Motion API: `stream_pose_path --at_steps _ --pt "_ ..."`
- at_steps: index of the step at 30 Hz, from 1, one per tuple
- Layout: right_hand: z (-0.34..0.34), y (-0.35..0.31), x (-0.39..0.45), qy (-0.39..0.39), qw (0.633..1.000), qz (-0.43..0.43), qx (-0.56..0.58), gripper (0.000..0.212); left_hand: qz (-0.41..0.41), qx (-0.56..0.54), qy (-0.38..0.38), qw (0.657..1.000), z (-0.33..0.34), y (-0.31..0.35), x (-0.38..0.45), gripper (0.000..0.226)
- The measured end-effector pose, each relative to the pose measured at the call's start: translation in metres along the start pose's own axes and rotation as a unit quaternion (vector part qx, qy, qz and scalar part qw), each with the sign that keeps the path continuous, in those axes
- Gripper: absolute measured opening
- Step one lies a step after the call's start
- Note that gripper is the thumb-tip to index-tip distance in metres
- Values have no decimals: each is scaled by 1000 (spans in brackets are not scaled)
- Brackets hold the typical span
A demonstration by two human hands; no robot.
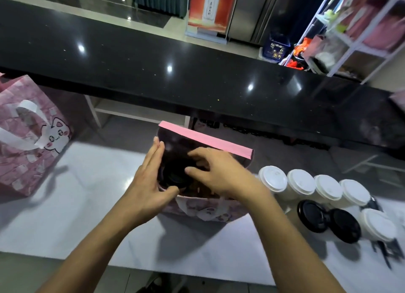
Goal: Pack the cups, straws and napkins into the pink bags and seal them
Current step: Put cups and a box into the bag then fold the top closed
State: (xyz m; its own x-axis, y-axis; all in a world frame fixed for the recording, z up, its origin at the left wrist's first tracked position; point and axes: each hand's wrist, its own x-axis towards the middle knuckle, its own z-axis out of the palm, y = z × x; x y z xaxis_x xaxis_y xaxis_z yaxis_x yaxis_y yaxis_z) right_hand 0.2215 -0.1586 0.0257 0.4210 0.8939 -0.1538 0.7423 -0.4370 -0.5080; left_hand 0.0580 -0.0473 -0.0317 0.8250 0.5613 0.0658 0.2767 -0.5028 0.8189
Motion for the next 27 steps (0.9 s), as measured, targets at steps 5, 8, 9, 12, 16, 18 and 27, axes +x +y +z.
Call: stream_pose_path --at_steps 5,8,9,12,16,18,27 --pt "-44 67 -60 294 948 88 88 15 -2 9 -3 1000 0 -3 1 101" --pt "-36 145 -54 218 936 244 -131 45 1 12 0 1000 1 -3 0 101" --pt "-29 168 -51 141 931 279 -186 69 3 12 1 1000 1 -2 -1 100" --pt "-9 206 -46 38 929 295 -219 91 5 16 3 1000 0 0 -3 98" --pt "3 209 -48 100 929 299 -196 76 8 19 -3 1000 0 3 -6 102" --pt "5 200 -50 100 931 315 -158 84 5 13 -5 1000 1 5 -6 103" --pt "-68 82 -113 411 887 194 83 70 -6 -3 -10 1000 2 10 -1 104"
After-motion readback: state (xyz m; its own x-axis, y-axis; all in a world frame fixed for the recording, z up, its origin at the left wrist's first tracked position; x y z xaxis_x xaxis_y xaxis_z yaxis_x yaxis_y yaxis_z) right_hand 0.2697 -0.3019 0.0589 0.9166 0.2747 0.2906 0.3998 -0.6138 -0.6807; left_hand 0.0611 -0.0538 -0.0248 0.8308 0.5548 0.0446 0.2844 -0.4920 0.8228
